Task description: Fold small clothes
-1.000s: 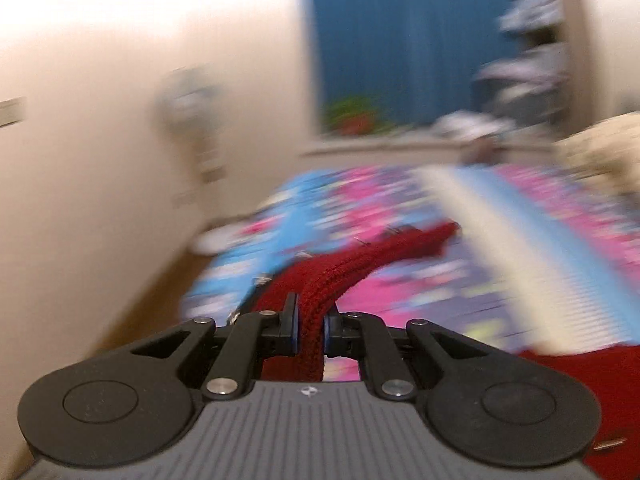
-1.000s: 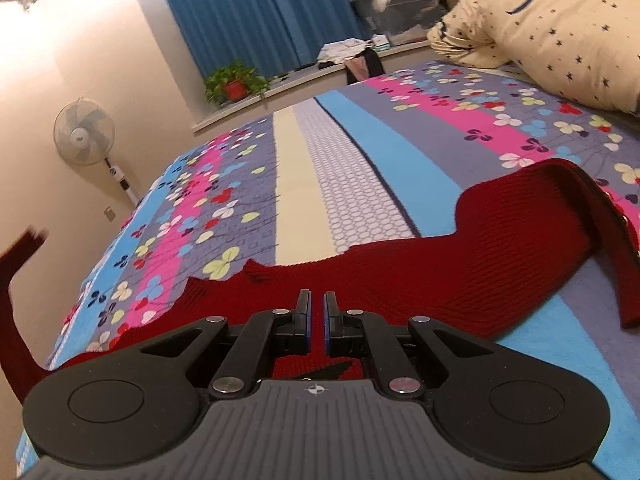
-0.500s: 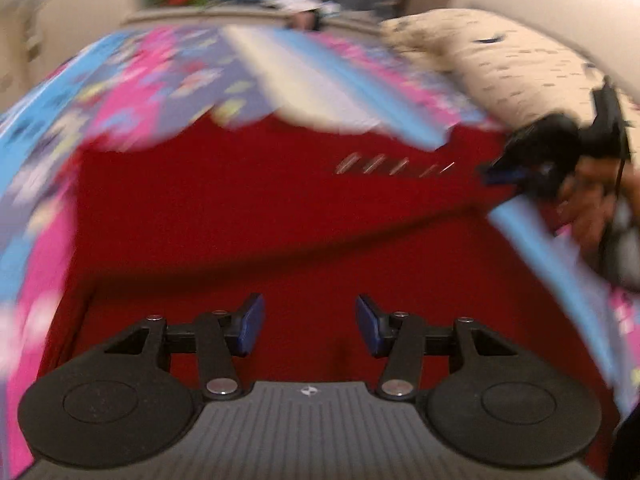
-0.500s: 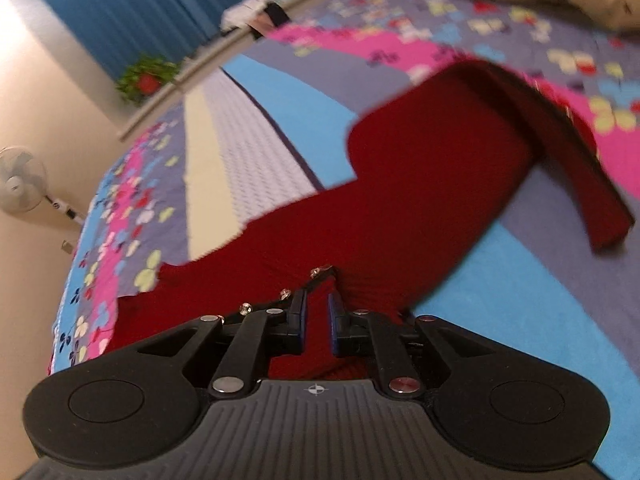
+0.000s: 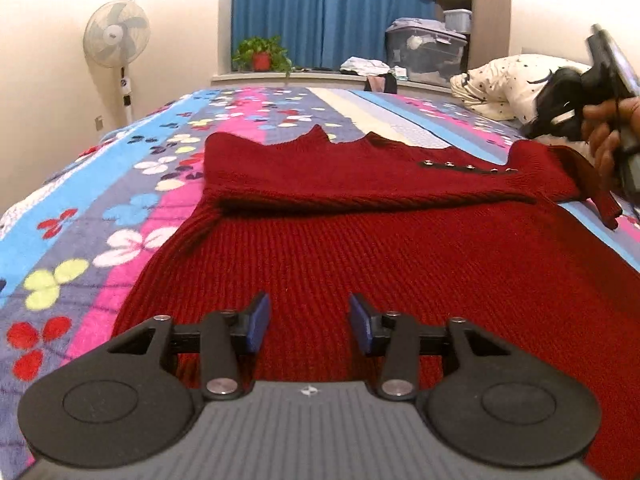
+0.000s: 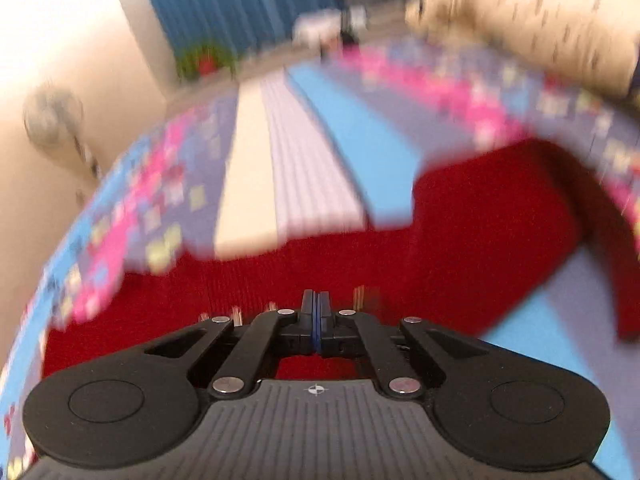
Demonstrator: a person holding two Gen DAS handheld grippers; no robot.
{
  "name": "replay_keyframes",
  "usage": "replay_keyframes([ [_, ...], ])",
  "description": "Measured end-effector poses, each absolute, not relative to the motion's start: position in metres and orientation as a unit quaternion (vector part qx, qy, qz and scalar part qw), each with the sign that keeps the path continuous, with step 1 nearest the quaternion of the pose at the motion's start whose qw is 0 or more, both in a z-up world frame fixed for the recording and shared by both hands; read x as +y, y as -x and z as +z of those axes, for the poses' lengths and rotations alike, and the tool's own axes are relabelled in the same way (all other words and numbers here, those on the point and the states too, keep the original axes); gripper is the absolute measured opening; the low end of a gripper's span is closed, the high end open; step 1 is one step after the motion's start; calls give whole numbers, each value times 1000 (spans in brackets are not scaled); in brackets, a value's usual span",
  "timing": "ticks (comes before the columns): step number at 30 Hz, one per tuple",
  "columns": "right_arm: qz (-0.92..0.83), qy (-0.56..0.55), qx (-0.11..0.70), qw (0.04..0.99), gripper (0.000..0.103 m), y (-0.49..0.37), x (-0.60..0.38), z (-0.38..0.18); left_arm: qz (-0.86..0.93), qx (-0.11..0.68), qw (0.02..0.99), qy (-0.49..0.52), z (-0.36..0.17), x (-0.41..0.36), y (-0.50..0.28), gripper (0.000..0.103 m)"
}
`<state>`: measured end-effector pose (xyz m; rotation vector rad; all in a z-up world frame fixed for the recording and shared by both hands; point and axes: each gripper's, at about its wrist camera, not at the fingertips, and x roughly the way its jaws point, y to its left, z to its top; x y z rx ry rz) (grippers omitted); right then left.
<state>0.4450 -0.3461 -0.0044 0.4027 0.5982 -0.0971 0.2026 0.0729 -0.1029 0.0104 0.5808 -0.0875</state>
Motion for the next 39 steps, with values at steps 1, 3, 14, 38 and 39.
replay_keyframes([
  [1,-74,-196,294,933,0,-445,-351,-4,-40,287,957,-2,-104,60,-211,52],
  [3,-108,-192,324,920,0,-450,-358,-14,-36,281,959,-16,-107,53,-212,53],
  [14,-31,-173,397,901,30,-460,-330,-40,-34,265,963,-29,-112,47,-222,54],
  [38,-217,-39,366,904,9,-395,-468,-61,-31,252,967,-28,-121,44,-224,54],
  [39,-213,-26,358,909,8,-392,-464,-54,-32,252,967,-26,-121,44,-224,54],
])
